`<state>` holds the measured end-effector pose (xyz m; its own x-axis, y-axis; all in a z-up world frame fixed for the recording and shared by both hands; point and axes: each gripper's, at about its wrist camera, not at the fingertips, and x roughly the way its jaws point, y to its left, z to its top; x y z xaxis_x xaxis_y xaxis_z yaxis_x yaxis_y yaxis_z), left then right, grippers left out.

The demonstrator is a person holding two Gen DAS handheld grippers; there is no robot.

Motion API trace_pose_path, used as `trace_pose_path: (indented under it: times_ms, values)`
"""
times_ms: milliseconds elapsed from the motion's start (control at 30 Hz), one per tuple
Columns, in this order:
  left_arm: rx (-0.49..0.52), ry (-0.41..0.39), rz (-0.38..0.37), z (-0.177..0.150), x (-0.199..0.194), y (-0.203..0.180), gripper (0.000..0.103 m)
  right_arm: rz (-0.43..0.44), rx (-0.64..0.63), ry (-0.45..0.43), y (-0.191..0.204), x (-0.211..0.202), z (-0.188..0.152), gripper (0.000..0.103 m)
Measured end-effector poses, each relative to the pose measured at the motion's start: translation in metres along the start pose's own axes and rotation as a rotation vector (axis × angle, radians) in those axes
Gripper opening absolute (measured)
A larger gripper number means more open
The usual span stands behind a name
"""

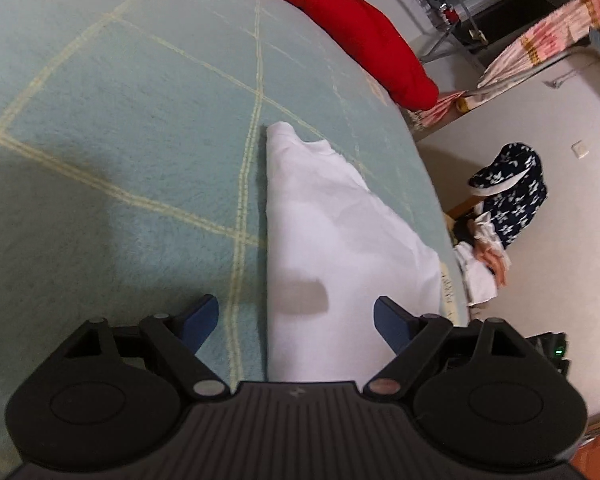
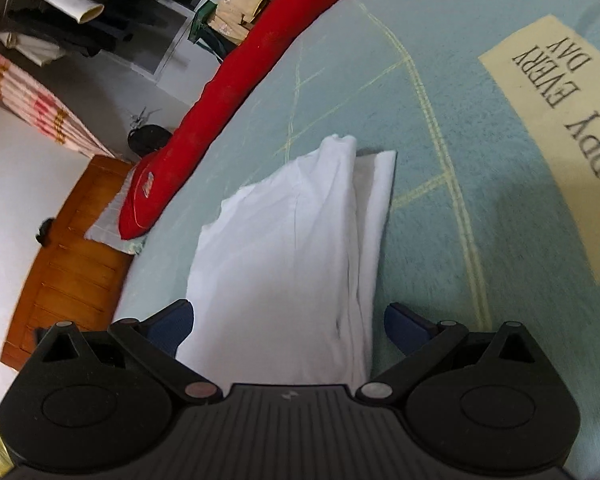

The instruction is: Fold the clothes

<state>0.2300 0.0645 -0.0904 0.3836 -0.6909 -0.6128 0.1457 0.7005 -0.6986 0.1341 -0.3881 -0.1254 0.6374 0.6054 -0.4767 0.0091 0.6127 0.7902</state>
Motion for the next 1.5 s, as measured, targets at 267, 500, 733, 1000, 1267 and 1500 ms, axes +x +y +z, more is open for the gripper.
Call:
trace_pose_path:
  times_ms: [267,500,733,1000,1267,1500]
  values:
    - [-0.036,0.061,-0.111,0.024,0.035,-0.002,0.085,0.04,0.024,0.018,-0.001,0.032,0.031,0.103]
    - [-0.064,0.119,-0.182,0.005,0.026,0.002,0.085,0.089,0.05,0.06,-0.003,0.021,0.016,0.103]
    - [-0.069,0.115,-0.202,0.013,0.039,0.006,0.085,0.155,0.074,0.082,-0.008,0.015,0.005,0.103]
    - [-0.032,0.111,-0.192,0.023,0.052,-0.006,0.086,0.155,0.057,0.071,0.001,0.035,0.02,0.103]
    - [-0.046,0.105,-0.191,0.023,0.049,-0.007,0.087,0.177,0.086,0.071,0.008,0.035,0.011,0.103]
    - [-0.014,0.095,-0.207,0.025,0.031,-0.021,0.086,0.201,0.055,0.062,0.031,0.024,0.01,0.103]
